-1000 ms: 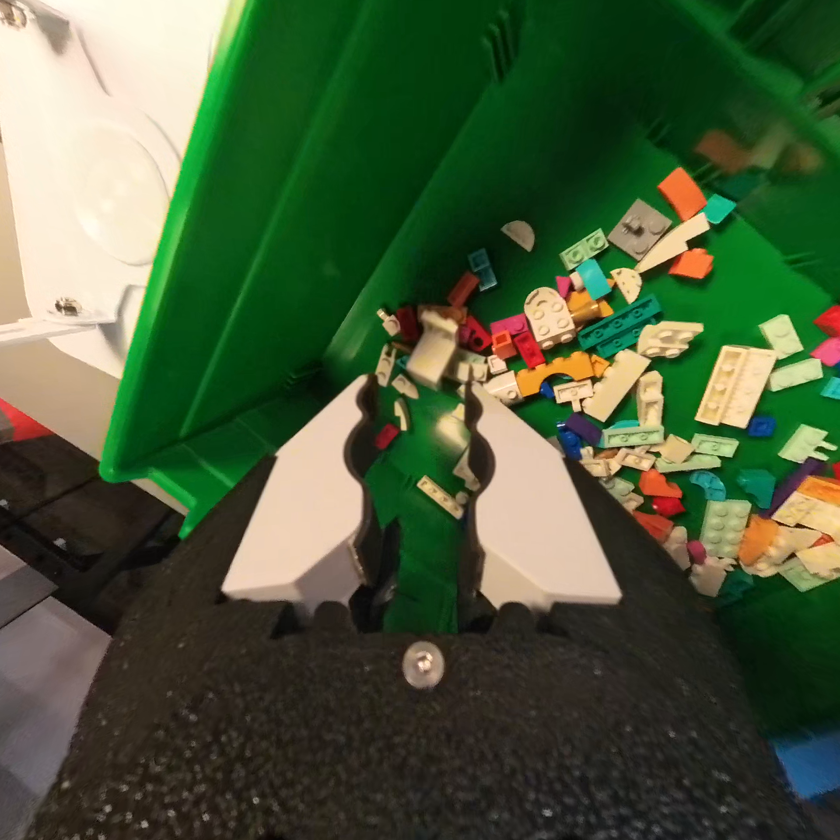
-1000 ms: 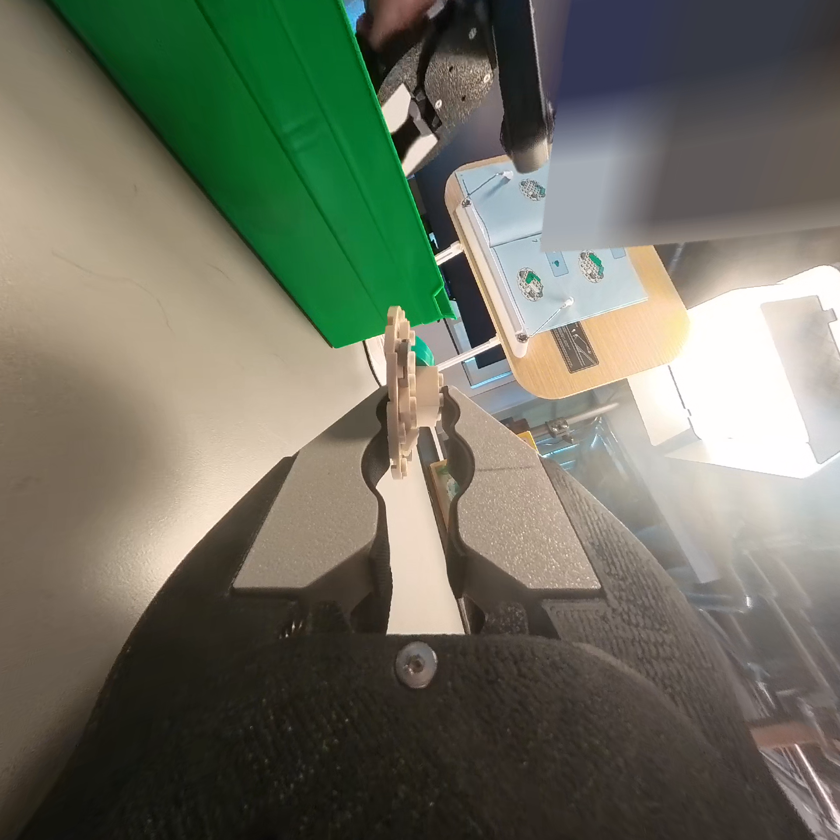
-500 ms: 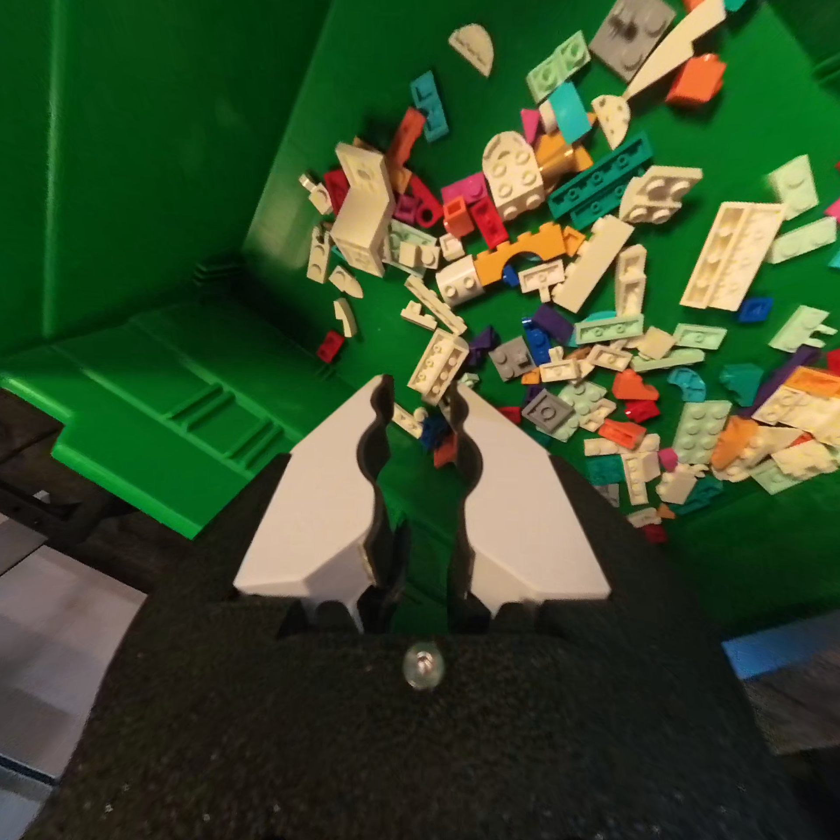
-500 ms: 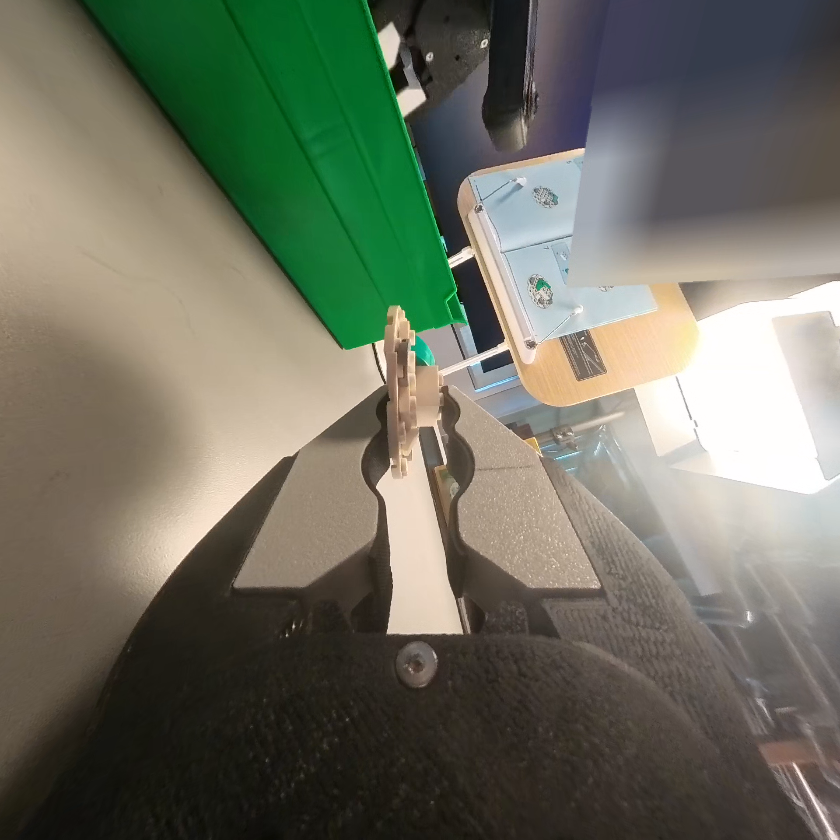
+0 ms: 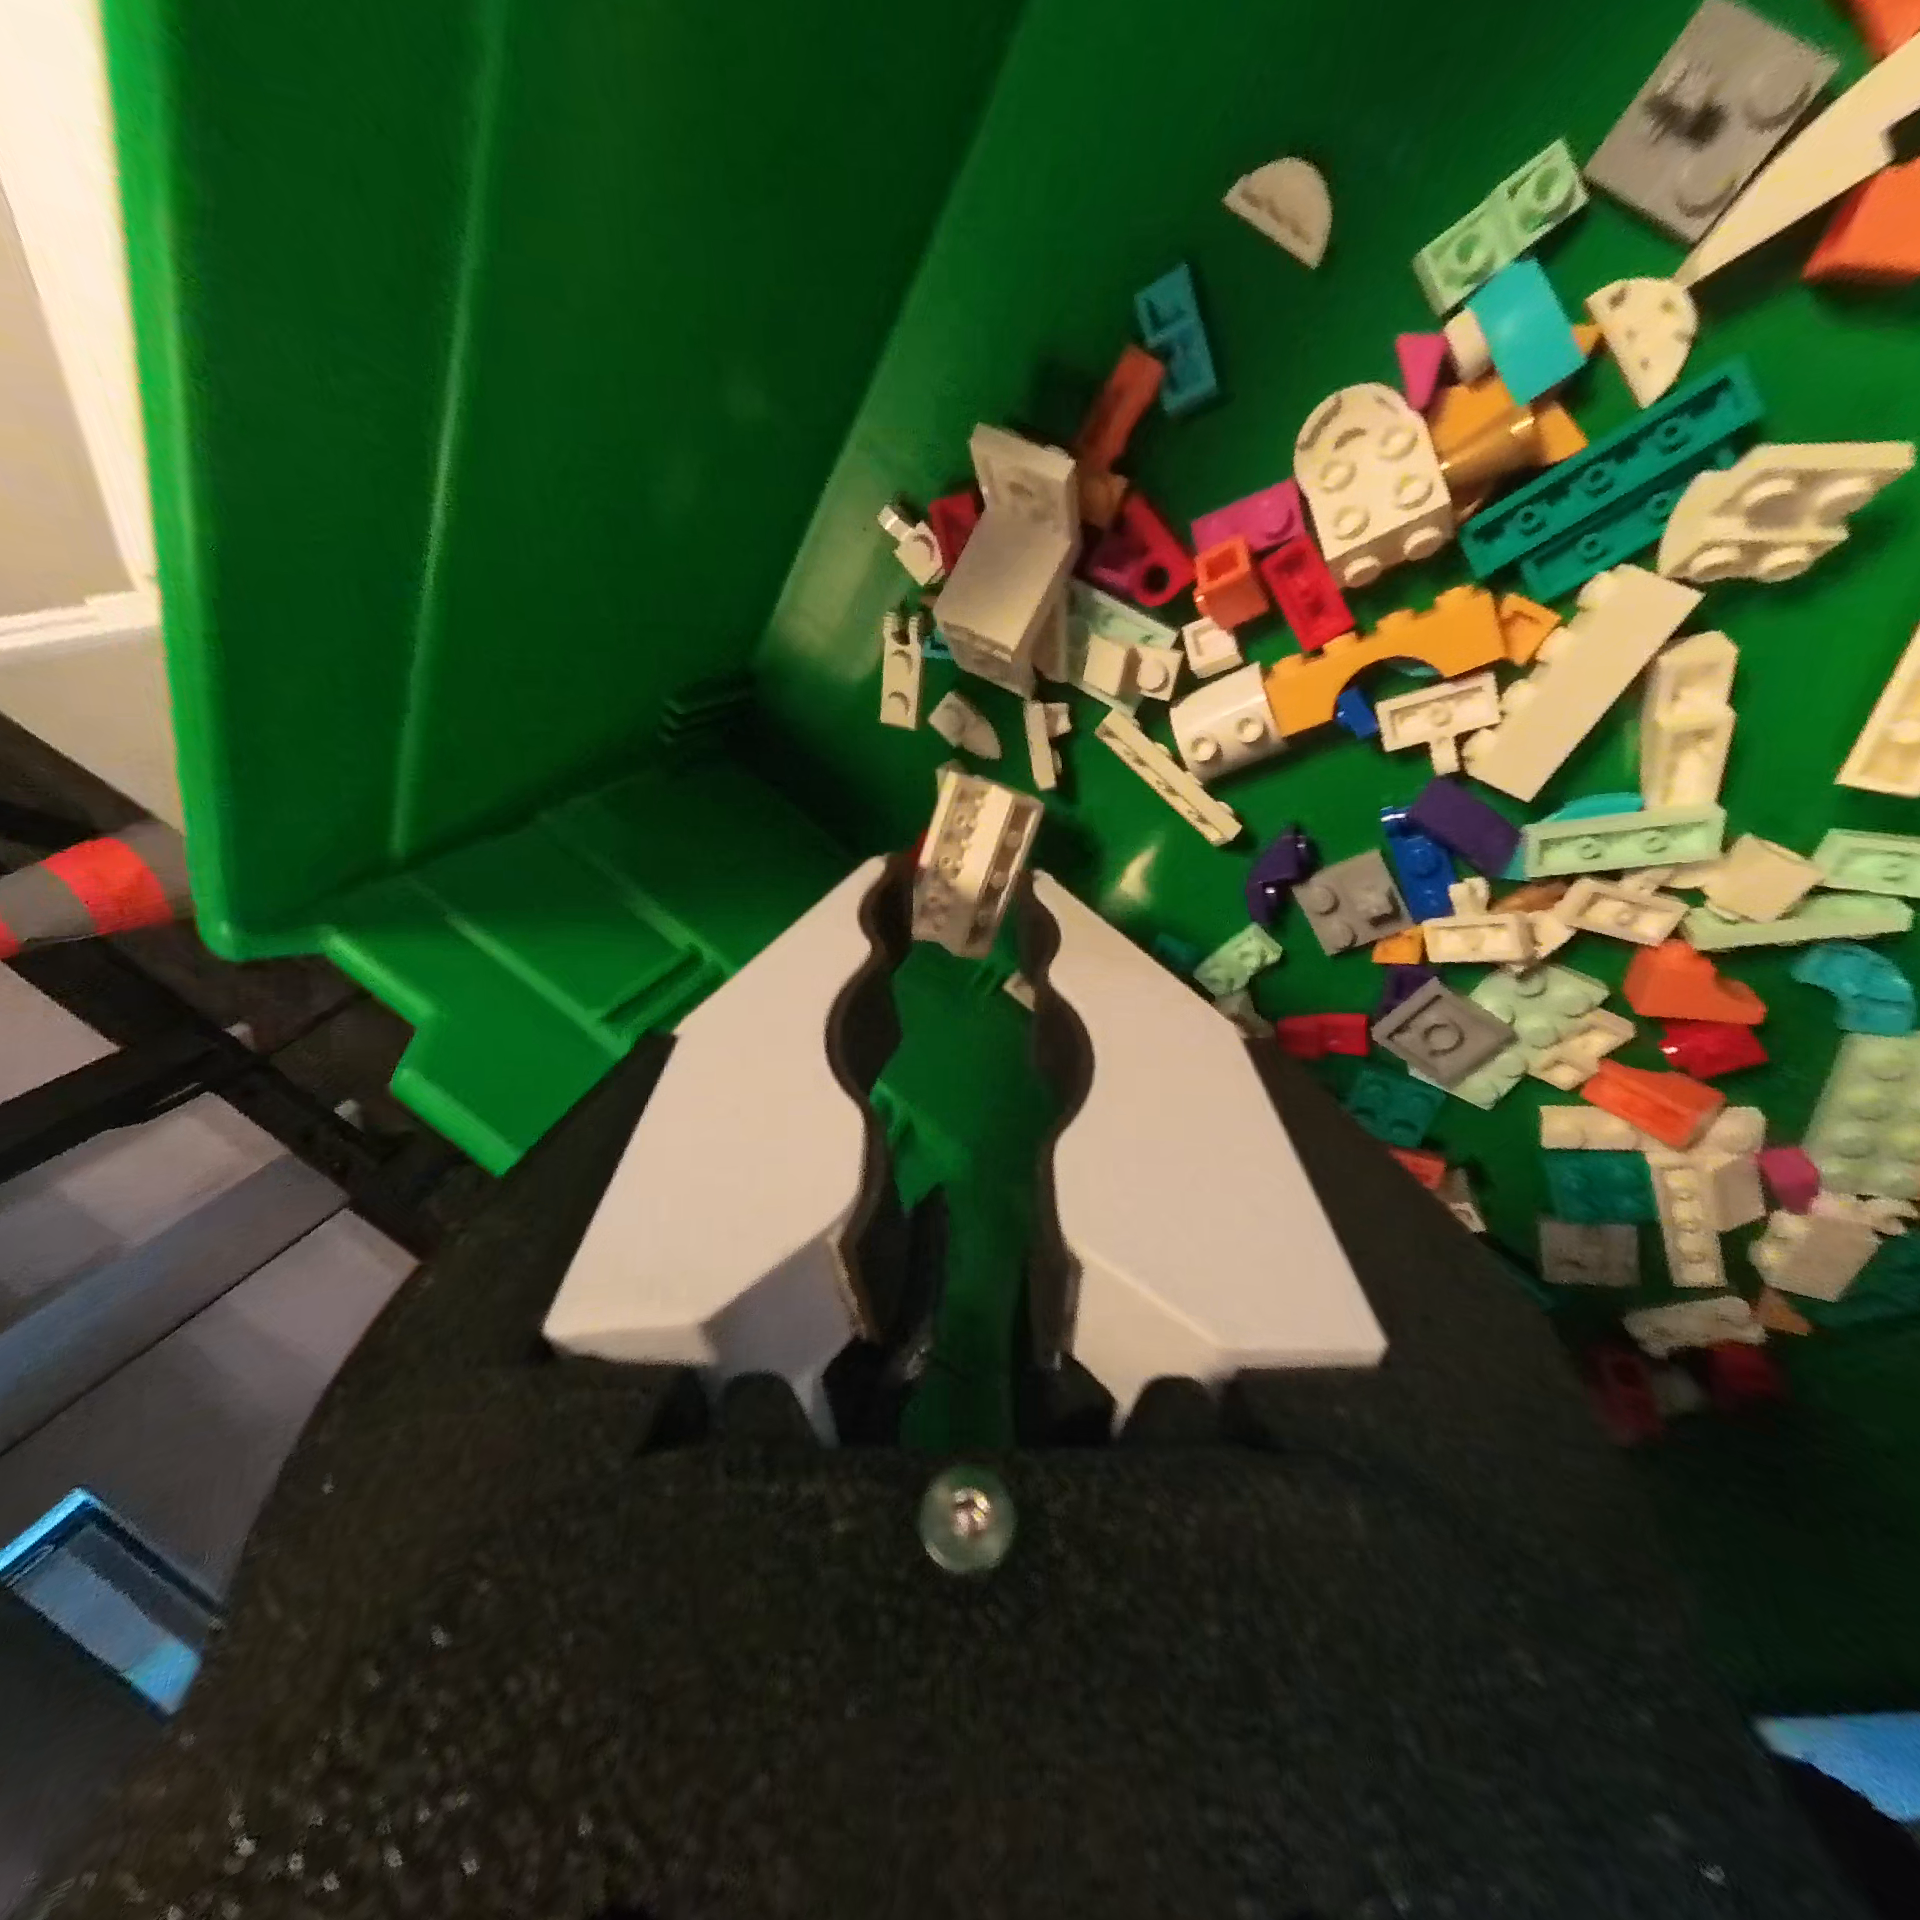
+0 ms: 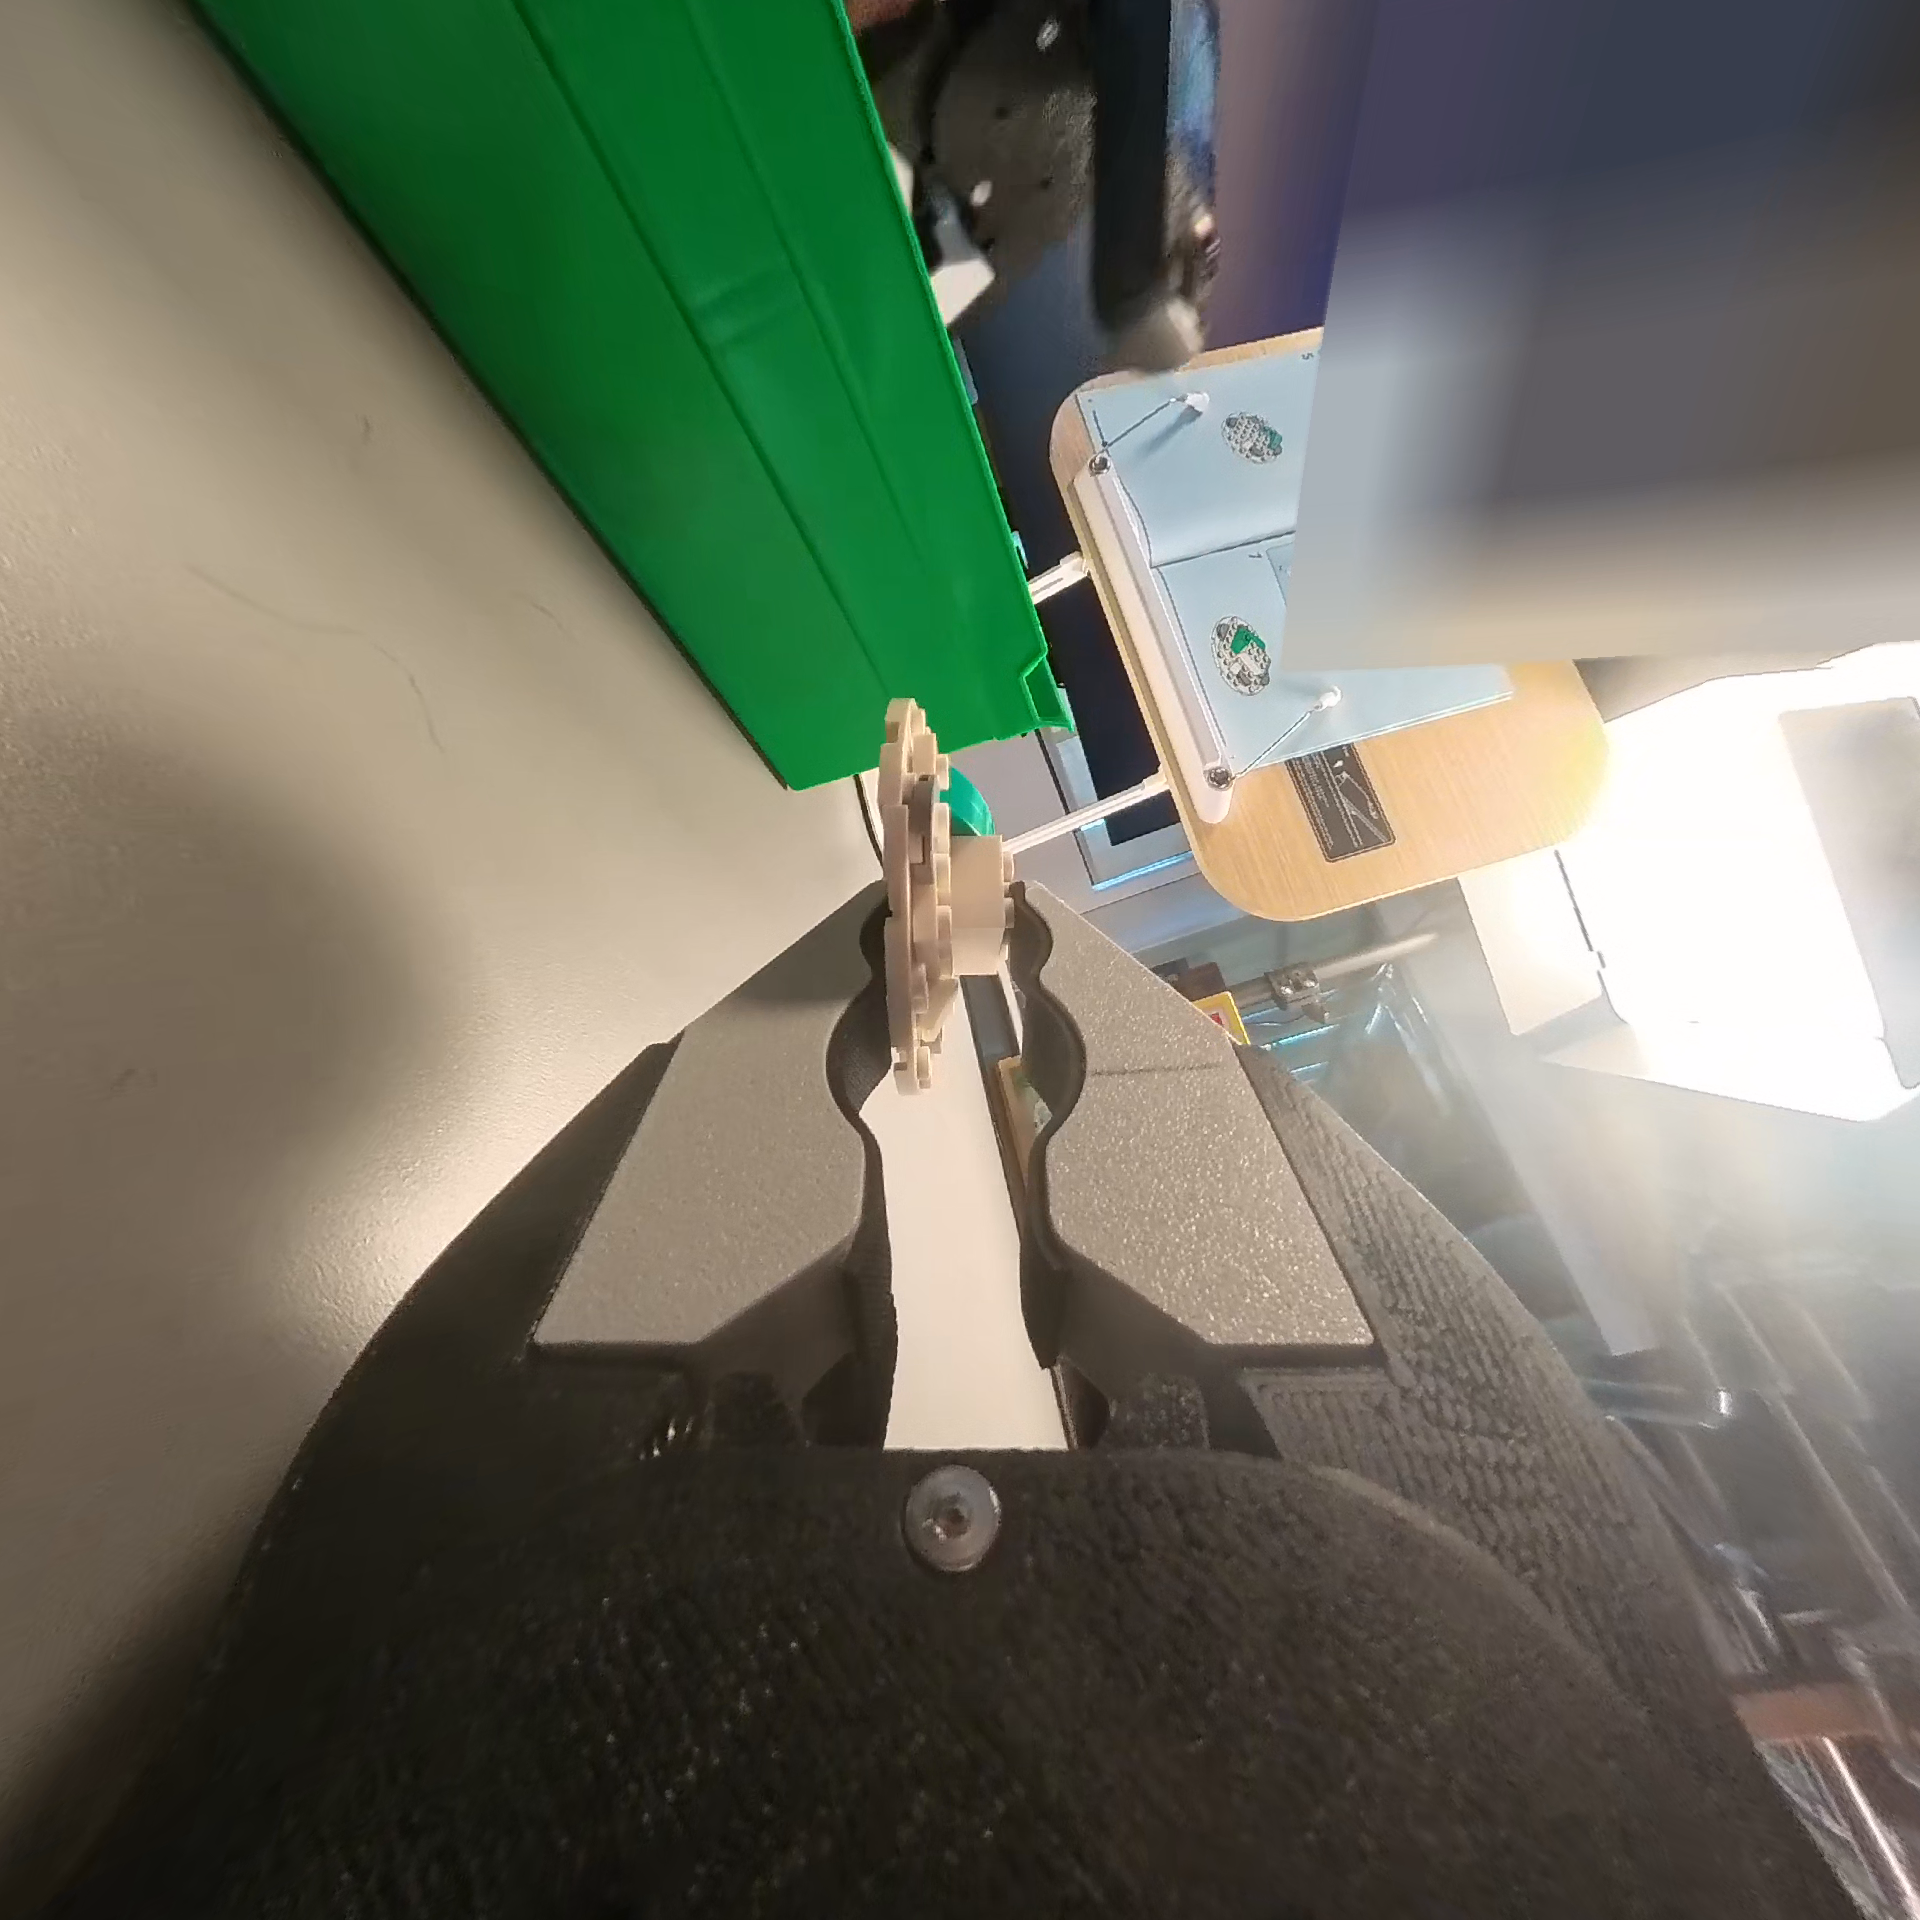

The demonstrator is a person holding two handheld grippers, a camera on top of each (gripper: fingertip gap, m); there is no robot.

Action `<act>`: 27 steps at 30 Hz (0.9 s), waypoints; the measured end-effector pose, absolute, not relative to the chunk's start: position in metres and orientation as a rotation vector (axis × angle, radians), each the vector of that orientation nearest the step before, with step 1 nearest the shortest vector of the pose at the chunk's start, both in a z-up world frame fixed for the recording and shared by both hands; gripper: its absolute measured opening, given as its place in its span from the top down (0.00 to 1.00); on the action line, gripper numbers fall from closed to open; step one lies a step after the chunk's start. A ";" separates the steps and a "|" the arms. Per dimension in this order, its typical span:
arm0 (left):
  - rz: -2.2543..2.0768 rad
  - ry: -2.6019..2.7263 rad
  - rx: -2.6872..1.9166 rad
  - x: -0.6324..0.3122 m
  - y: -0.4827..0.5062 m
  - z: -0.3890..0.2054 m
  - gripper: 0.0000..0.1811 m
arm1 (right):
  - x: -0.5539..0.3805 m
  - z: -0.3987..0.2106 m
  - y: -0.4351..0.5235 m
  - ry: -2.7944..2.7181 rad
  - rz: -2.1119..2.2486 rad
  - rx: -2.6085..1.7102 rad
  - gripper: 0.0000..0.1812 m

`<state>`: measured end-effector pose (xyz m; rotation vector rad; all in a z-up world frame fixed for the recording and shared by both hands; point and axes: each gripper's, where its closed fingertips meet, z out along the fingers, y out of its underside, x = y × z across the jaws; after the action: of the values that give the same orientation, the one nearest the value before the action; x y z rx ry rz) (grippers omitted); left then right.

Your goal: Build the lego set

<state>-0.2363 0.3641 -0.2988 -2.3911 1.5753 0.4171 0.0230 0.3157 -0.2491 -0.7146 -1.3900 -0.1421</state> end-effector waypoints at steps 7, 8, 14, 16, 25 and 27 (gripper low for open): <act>0.341 1.518 -2.472 -0.240 0.332 -0.291 0.90 | 0.023 -0.249 0.315 -1.388 -0.137 -0.716 0.90; 0.336 1.514 -2.473 -0.240 0.328 -0.291 0.90 | 0.024 -0.248 0.316 -1.386 -0.136 -0.715 0.90; 0.031 1.524 -2.477 -0.212 0.286 -0.291 0.91 | 0.022 -0.250 0.317 -1.385 -0.132 -0.717 0.90; -0.109 1.518 -2.467 -0.198 0.272 -0.289 0.91 | 0.022 -0.250 0.317 -1.383 -0.133 -0.718 0.90; -0.116 1.417 -2.522 -0.203 0.254 -0.296 0.75 | 0.020 -0.252 0.317 -1.380 -0.132 -0.715 0.90; -0.099 1.393 -2.529 -0.207 0.250 -0.293 0.74 | 0.020 -0.252 0.317 -1.380 -0.133 -0.717 0.90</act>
<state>-0.2070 0.2496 -0.2930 -2.5293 1.3929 -0.0991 0.0198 0.3174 -0.2522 -0.7170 -1.3799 -0.1331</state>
